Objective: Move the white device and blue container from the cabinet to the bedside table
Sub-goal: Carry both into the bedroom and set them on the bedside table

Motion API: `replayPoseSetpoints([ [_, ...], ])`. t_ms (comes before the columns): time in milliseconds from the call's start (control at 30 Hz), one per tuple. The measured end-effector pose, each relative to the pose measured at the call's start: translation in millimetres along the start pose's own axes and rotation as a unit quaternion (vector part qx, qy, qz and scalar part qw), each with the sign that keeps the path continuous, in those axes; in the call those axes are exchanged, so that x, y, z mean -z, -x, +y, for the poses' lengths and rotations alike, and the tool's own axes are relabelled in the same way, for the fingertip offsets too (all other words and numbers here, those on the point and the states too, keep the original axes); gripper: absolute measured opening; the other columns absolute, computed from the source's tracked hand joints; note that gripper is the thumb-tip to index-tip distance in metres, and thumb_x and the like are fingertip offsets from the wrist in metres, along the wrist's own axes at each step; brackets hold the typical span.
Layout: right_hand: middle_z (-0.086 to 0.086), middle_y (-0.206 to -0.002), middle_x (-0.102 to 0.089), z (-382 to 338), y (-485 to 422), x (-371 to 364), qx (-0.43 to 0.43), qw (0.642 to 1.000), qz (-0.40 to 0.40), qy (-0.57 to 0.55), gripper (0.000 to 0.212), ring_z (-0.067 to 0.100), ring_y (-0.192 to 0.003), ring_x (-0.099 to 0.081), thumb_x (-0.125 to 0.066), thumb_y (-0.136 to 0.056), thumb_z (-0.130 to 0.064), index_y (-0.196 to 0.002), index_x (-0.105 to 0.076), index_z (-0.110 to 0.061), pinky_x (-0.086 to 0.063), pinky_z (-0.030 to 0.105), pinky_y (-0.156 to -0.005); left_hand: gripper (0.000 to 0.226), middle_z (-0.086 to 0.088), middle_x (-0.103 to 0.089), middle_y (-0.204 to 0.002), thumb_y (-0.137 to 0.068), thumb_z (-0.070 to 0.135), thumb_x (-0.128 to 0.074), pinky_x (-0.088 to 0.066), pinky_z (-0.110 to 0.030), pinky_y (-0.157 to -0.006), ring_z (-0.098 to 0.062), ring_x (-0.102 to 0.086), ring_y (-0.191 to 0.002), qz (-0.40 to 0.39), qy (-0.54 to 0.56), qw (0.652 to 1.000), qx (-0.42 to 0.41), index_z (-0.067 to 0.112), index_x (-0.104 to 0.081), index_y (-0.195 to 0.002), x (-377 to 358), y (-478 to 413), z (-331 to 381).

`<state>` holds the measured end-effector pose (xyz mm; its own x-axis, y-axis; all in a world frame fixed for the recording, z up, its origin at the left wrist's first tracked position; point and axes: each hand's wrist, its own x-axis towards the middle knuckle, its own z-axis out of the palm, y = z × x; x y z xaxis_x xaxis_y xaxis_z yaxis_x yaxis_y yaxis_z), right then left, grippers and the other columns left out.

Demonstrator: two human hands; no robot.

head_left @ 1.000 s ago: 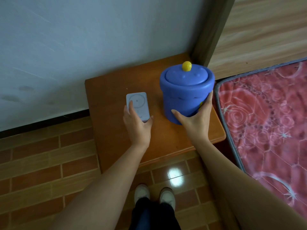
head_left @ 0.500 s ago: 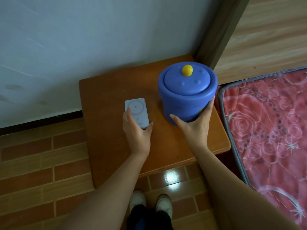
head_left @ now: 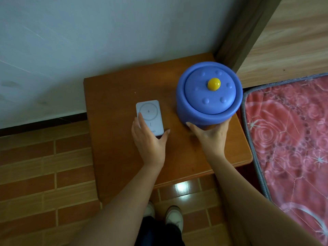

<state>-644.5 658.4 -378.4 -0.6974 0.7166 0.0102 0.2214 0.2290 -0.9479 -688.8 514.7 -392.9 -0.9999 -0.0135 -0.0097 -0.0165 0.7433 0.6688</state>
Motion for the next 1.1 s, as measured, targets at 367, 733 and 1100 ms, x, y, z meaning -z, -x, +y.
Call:
replayPoseSetpoints([
  [367, -0.021, -0.128, -0.041, -4.5, -2.1, 6.0, -0.006, 1.000, -0.024, 0.007, 0.095, -0.004, -0.121, -0.040, -0.081, -0.057, -0.041, -0.133, -0.025, -0.032, -0.037, 0.017, -0.102, 0.088, -0.017, -0.033, -0.144, -0.075, 0.030, -0.072, -0.032, -0.046, -0.109, -0.028, -0.028, -0.135, -0.021, 0.018, 1.000, -0.004, 0.006, -0.018, -0.140, 8.3, 4.9, -3.9],
  [733, -0.013, -0.132, -0.040, -7.4, -7.1, 4.6, -0.022, 0.999, -0.033, 0.021, 0.102, -0.002, -0.120, -0.039, -0.082, -0.058, -0.035, -0.139, -0.021, -0.022, -0.034, 0.003, -0.095, 0.086, -0.017, -0.033, -0.143, -0.074, 0.027, -0.073, -0.033, -0.041, -0.107, -0.029, -0.029, -0.133, -0.017, 0.035, 0.999, 0.006, 0.008, -0.020, -0.139, 8.0, 4.5, -1.0],
  [1100, 0.004, -0.150, -0.027, -27.9, 8.9, 23.5, -0.073, 0.990, -0.073, 0.096, 0.091, 0.019, -0.136, -0.029, -0.074, -0.074, -0.021, -0.144, -0.016, -0.018, -0.033, 0.038, -0.110, 0.087, -0.022, -0.021, -0.149, -0.076, 0.033, -0.070, -0.025, -0.044, -0.111, -0.033, -0.021, -0.137, -0.078, -0.002, 0.997, 0.014, 0.012, -0.016, -0.141, 39.8, 6.5, 11.7],
])
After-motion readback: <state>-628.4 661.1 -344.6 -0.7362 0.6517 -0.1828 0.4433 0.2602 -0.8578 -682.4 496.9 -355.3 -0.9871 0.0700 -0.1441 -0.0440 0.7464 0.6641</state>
